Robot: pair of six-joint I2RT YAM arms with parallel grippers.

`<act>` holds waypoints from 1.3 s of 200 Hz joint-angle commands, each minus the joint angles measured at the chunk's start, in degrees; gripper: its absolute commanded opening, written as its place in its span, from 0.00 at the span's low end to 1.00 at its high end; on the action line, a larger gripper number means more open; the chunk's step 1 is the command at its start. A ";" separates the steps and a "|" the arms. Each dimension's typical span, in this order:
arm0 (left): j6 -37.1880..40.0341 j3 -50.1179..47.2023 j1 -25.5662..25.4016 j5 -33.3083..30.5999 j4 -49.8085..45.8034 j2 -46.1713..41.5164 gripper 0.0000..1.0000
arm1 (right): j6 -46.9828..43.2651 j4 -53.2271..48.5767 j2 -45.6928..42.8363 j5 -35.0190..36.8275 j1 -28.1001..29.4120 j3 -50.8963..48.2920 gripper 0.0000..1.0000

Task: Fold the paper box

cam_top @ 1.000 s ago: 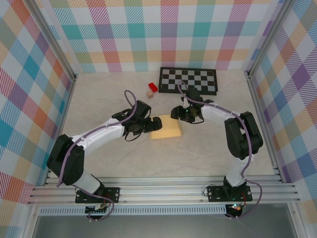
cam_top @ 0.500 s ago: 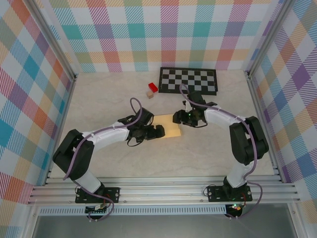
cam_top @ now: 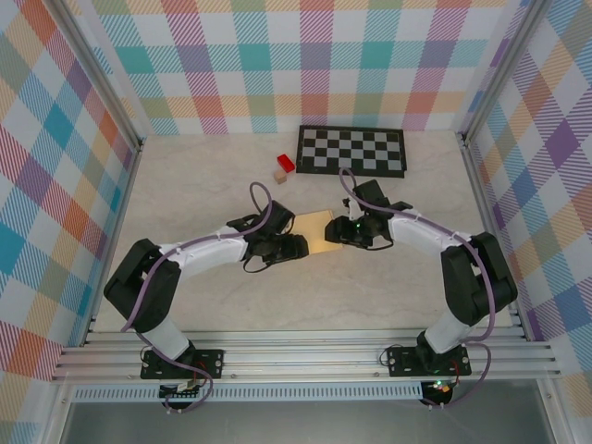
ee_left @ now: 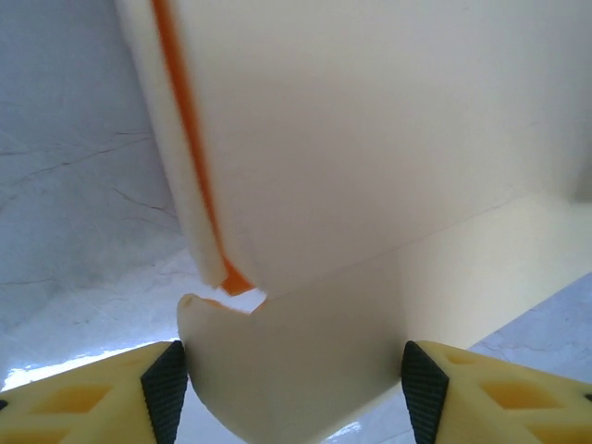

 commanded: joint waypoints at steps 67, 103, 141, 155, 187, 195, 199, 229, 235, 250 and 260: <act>-1.80 3.68 -2.69 2.23 -0.14 0.09 0.31 | 3.84 1.80 -1.14 -5.03 3.47 -0.54 0.50; -0.71 4.20 -2.76 0.89 -2.32 0.43 0.18 | 3.85 1.47 -2.24 -4.76 3.51 -0.91 0.44; 0.86 5.18 -2.72 -0.16 -4.32 2.20 0.00 | 3.03 0.41 -2.87 -3.28 3.47 -0.92 0.46; 1.46 5.05 -2.75 -0.23 -4.12 2.79 0.00 | 2.60 -0.54 -3.23 -2.55 3.47 -0.44 0.47; 2.51 4.39 -2.45 -1.43 -3.54 3.73 0.00 | 1.26 -2.66 -4.46 -0.78 3.46 0.05 0.51; 2.63 4.30 -2.33 -1.86 -3.54 3.85 0.00 | 0.92 -3.11 -4.81 -0.33 3.47 -0.01 0.51; 2.66 4.30 -2.19 -2.02 -3.49 3.95 0.00 | 0.74 -3.35 -4.90 -0.21 3.47 -0.03 0.51; 0.77 4.03 -0.72 -2.62 -3.44 4.14 0.45 | -0.56 -4.93 -5.49 0.78 3.37 -0.25 0.54; 0.84 4.19 -0.58 -2.69 -3.45 4.13 0.52 | -0.73 -5.14 -5.73 1.11 3.34 -0.36 0.55; 0.80 4.68 -0.37 -2.69 -3.45 3.83 0.63 | -1.31 -5.61 -6.14 1.74 3.04 -0.34 0.55; 0.77 5.20 -0.16 -2.94 -3.90 3.70 0.66 | -1.79 -6.00 -6.32 2.03 2.85 -0.06 0.56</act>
